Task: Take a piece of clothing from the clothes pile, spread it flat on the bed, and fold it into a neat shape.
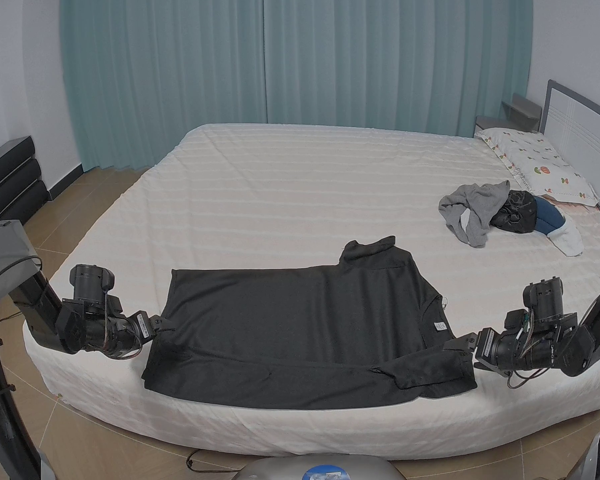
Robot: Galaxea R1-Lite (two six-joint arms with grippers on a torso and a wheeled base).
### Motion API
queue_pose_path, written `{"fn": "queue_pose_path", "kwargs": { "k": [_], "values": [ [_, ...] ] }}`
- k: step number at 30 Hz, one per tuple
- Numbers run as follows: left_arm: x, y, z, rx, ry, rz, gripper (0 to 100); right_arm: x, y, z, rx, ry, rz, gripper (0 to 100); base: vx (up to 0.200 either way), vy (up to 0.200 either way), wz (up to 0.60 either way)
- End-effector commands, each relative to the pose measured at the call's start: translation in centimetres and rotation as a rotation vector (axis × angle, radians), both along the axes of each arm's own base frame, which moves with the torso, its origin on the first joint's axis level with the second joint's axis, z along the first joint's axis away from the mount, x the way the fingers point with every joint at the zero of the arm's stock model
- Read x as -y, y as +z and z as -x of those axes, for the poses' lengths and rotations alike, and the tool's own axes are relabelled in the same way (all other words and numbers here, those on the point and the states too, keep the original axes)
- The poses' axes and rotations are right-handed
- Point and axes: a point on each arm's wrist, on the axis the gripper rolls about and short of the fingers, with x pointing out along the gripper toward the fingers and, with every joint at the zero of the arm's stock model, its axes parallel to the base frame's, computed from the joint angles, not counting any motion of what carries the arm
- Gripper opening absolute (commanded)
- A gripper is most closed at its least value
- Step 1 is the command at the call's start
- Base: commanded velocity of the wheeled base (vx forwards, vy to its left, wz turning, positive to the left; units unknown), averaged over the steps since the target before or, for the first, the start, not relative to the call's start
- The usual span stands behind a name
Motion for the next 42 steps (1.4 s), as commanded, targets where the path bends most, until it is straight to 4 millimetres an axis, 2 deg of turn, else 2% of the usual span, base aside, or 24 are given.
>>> {"fn": "queue_pose_path", "kwargs": {
  "k": [1,12,16,25,37,42],
  "values": [
    [-1.6,1.9,1.0,0.050,0.006,0.061,100,-0.1,0.0,2.3,-0.018,0.019,-0.045,100,0.000,0.000,0.00],
    [-1.8,1.8,1.1,0.040,0.020,0.118,100,-1.3,0.0,2.6,0.005,-0.058,-0.191,100,0.000,0.000,0.00],
    [-1.9,2.1,0.7,0.044,0.061,0.158,100,-1.3,0.1,2.5,0.009,-0.066,-0.199,100,0.000,0.000,0.00],
    [-2.0,1.2,1.4,0.001,0.081,0.170,100,-1.3,-0.2,3.0,-0.013,-0.073,-0.203,100,0.000,0.200,0.00],
    [-1.9,1.0,1.7,-0.015,0.100,0.168,100,-1.2,-0.1,3.3,-0.013,-0.074,-0.200,100,0.000,0.000,0.00],
    [-1.5,1.0,1.9,-0.020,0.092,0.169,100,-1.2,-0.1,3.4,-0.011,-0.073,-0.199,100,0.200,0.000,0.00]
  ]
}}
